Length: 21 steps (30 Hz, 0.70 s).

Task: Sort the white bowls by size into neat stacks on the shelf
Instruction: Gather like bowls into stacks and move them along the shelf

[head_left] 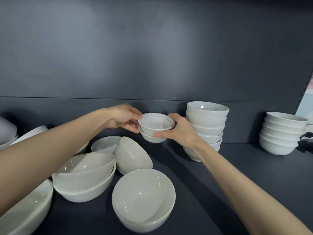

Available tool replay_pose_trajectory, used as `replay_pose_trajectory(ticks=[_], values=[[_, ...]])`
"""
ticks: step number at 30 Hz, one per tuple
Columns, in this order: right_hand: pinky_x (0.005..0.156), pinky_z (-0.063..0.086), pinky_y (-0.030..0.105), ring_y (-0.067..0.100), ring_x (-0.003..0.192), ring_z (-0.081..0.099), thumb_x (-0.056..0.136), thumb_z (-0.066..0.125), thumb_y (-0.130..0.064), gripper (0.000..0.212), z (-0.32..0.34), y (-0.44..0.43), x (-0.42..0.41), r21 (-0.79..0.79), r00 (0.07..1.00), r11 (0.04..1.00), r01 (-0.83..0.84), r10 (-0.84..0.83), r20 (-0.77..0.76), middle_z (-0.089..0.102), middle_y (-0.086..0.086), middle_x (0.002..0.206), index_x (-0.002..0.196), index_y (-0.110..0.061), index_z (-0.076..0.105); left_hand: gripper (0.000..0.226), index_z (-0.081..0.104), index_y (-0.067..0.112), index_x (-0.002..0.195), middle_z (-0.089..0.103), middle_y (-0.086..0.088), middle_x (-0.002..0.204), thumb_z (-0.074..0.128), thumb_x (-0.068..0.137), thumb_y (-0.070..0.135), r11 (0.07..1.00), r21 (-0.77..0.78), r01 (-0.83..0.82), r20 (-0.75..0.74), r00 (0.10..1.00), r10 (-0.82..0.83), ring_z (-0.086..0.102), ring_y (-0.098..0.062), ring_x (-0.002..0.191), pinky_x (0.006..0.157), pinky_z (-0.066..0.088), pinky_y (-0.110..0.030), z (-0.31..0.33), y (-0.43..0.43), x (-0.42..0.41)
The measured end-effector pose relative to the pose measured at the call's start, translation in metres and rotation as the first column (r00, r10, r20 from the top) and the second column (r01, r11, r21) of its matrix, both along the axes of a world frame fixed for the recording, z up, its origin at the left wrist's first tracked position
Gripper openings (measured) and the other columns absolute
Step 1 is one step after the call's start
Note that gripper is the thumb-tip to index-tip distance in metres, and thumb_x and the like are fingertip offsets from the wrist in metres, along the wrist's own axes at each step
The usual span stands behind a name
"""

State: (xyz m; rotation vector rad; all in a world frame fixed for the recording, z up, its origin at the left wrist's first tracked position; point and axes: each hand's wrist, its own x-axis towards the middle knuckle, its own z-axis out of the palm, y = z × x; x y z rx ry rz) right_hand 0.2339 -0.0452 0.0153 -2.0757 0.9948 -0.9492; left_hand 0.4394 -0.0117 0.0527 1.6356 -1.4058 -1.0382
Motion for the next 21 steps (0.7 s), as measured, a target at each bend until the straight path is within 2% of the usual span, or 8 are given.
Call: replay_pose_trajectory(ticks=[5,8,10,12,13,15,18,21], values=[[0.060,0.041,0.009,-0.002,0.071,0.056,0.061,0.089,-0.025,0.045,0.008,0.019,-0.016,0.041,0.996,0.999,-0.032,0.028,0.085,0.058,-0.019,0.077,0.086,-0.027,0.052,0.028,0.059,-0.006,0.120,0.068,-0.018,0.090,0.051,0.098,0.009,0.998,-0.063,-0.013,-0.020,1.000,0.011,0.069,-0.018,0.068,0.063,0.061,-0.027,0.012,0.025,-0.015],[0.054,0.038,0.009,-0.005,0.057,0.053,0.066,0.087,-0.016,0.039,0.010,0.035,-0.034,0.059,0.992,0.996,-0.059,0.052,0.117,0.055,-0.024,0.059,0.078,-0.017,0.050,0.027,0.059,-0.007,0.119,0.067,-0.022,0.097,0.050,0.098,0.008,0.995,-0.100,-0.018,-0.015,1.000,0.016,0.067,-0.024,0.077,0.065,0.061,-0.028,0.016,0.044,-0.030],[0.068,0.050,0.022,0.003,0.076,0.064,0.067,0.087,-0.017,0.042,0.010,0.041,-0.047,0.048,0.986,0.995,-0.082,0.074,0.150,0.069,-0.011,0.083,0.094,-0.003,0.058,0.027,0.060,-0.008,0.118,0.065,-0.024,0.103,0.050,0.098,0.007,0.993,-0.119,-0.028,-0.017,1.000,0.026,0.065,-0.027,0.082,0.066,0.061,-0.028,0.017,0.057,-0.043],[0.094,0.045,0.045,0.030,0.115,0.057,0.068,0.085,-0.019,0.072,0.013,0.052,-0.063,0.018,0.978,0.993,-0.113,0.108,0.177,0.059,0.021,0.126,0.122,0.012,0.049,0.026,0.061,-0.007,0.117,0.066,-0.024,0.105,0.050,0.098,0.007,0.991,-0.129,-0.038,-0.015,0.999,0.036,0.065,-0.026,0.083,0.068,0.061,-0.029,0.017,0.069,-0.057],[0.097,0.041,0.042,0.034,0.120,0.051,0.070,0.084,-0.019,0.075,0.013,0.053,-0.072,0.015,0.978,0.993,-0.120,0.116,0.175,0.053,0.024,0.132,0.125,0.013,0.046,0.026,0.061,-0.007,0.116,0.066,-0.023,0.104,0.051,0.098,0.007,0.990,-0.132,-0.042,-0.012,0.999,0.041,0.066,-0.025,0.083,0.069,0.061,-0.029,0.017,0.073,-0.065],[0.086,0.045,0.026,0.025,0.113,0.059,0.072,0.083,-0.017,0.066,0.013,0.055,-0.089,0.028,0.982,0.991,-0.133,0.128,0.140,0.061,0.013,0.125,0.125,0.007,0.051,0.025,0.062,-0.006,0.115,0.068,-0.021,0.101,0.051,0.097,0.008,0.989,-0.135,-0.063,-0.014,0.998,0.061,0.066,-0.024,0.083,0.071,0.061,-0.031,0.014,0.080,-0.081],[0.063,0.043,0.000,-0.011,0.083,0.055,0.071,0.084,-0.019,0.060,0.011,0.060,-0.119,0.045,0.976,0.982,-0.184,0.177,0.131,0.057,-0.023,0.096,0.121,-0.018,0.052,0.024,0.063,-0.006,0.114,0.068,-0.022,0.101,0.052,0.097,0.008,0.987,-0.130,-0.092,-0.030,0.996,0.089,0.066,-0.026,0.085,0.073,0.060,-0.033,0.007,0.087,-0.109],[0.071,0.043,0.001,-0.007,0.092,0.059,0.068,0.086,-0.024,0.056,0.007,0.060,-0.151,0.069,0.969,0.972,-0.223,0.214,0.122,0.059,-0.023,0.100,0.112,-0.023,0.053,0.023,0.063,-0.006,0.112,0.067,-0.021,0.097,0.051,0.097,0.007,0.986,-0.122,-0.115,-0.065,0.992,0.108,0.066,-0.025,0.082,0.072,0.061,-0.032,-0.002,0.094,-0.141]])
